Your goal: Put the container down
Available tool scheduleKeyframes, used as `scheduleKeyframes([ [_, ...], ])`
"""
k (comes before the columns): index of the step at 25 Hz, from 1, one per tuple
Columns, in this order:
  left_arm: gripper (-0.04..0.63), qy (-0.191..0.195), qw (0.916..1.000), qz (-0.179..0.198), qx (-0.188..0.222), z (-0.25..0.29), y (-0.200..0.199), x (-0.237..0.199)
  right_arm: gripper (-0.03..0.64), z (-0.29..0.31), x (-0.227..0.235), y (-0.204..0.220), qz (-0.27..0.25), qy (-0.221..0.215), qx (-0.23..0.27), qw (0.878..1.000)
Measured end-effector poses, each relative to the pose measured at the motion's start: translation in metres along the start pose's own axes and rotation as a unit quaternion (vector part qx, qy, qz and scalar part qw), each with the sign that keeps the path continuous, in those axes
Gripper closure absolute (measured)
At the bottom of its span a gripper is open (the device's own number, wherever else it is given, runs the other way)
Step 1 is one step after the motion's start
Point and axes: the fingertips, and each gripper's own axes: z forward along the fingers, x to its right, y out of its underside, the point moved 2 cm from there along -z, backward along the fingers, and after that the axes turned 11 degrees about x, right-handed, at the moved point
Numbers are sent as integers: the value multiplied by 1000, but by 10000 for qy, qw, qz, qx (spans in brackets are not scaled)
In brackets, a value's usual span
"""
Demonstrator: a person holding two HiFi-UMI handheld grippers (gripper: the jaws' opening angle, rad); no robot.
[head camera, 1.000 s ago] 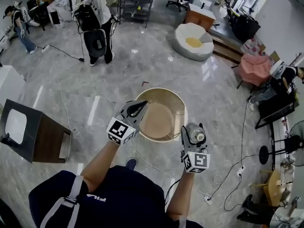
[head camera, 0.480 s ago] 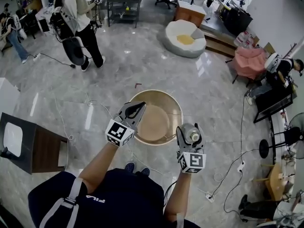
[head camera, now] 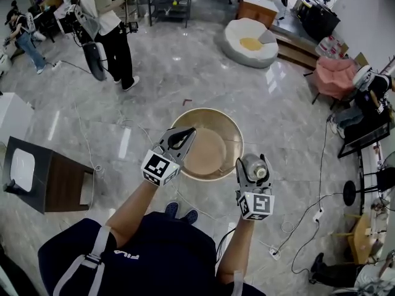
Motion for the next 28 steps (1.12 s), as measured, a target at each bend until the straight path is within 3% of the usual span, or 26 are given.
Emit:
scheduleKeyframes([
  [15, 571, -345, 9991, 199, -157, -4, 4, 18, 275, 3, 14, 11, 171, -438, 22, 9989],
  [23, 571, -469, 9984, 199, -234, 9, 16, -8, 275, 31, 17, 32, 293, -509, -203, 9981],
  [28, 571, -310, 9986, 313, -283, 34, 36, -41, 275, 71, 18, 49, 289, -451, -290, 9981],
])
